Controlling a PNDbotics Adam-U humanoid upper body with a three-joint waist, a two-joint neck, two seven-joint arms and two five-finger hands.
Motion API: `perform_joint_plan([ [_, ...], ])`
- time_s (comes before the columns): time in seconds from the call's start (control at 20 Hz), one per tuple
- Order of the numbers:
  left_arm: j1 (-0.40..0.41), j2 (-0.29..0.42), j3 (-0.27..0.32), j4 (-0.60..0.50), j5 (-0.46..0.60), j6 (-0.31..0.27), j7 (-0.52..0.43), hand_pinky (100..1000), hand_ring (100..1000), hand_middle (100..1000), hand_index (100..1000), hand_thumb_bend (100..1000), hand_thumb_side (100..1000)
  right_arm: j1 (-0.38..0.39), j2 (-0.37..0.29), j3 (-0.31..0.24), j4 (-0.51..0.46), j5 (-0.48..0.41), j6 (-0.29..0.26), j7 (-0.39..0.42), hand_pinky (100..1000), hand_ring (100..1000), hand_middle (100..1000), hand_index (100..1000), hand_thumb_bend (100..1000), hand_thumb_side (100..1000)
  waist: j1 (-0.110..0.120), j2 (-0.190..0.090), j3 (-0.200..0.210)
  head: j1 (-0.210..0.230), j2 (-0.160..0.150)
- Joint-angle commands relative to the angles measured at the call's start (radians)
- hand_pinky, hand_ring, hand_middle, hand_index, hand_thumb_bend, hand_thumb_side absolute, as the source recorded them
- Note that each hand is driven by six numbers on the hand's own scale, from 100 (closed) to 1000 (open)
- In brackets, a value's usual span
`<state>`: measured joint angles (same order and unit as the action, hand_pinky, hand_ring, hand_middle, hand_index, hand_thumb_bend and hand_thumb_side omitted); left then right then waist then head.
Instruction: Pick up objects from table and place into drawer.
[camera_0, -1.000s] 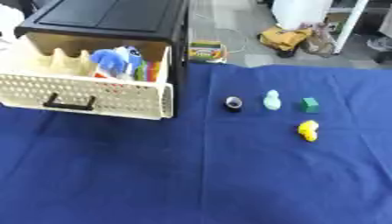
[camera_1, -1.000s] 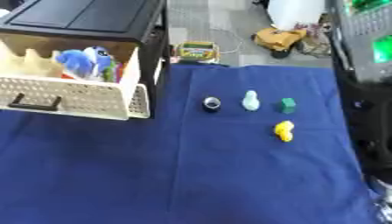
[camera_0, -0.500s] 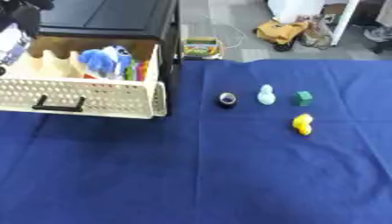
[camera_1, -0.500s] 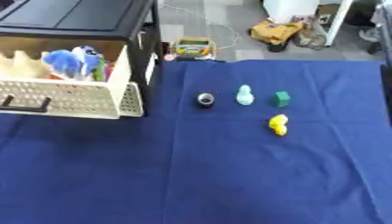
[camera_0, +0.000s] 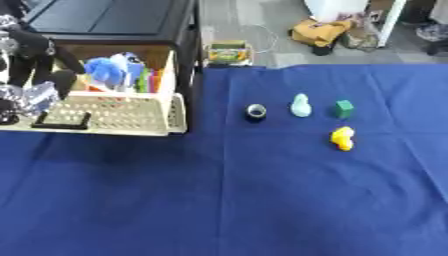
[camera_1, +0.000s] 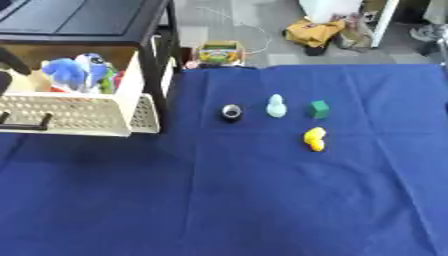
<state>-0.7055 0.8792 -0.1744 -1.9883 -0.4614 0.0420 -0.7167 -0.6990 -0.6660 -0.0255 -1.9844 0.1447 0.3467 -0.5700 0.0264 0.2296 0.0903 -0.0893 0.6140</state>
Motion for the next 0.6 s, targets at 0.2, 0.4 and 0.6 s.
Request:
perform_joint_plan([
  [0.2,-0.007,0.089,-0.035,-0.012,-0.008,-0.041,-0.064,365,300,361,760,100,1000,0.016,-0.04,-0.026,-0.016,-0.02,-0.001,-0.01,543,583,600,759,318,896,0.004,-0.013,-0.002,0.005,0.001],
  [0.4,0.009,0.112,-0.049,-0.012,0.028,-0.067,-0.071,345,278,343,743,100,1000,0.035,-0.044,-0.033,-0.016,-0.021,0.001,-0.01,543,579,597,761,333,903,0.005,-0.011,-0.001,0.005,-0.002],
  [0.6,0.047,0.121,-0.064,-0.012,0.108,-0.073,-0.1,345,286,356,731,100,1000,0.047,-0.041,-0.04,-0.016,-0.023,0.004,-0.006,540,576,593,760,338,903,0.003,-0.009,-0.001,0.006,-0.007],
])
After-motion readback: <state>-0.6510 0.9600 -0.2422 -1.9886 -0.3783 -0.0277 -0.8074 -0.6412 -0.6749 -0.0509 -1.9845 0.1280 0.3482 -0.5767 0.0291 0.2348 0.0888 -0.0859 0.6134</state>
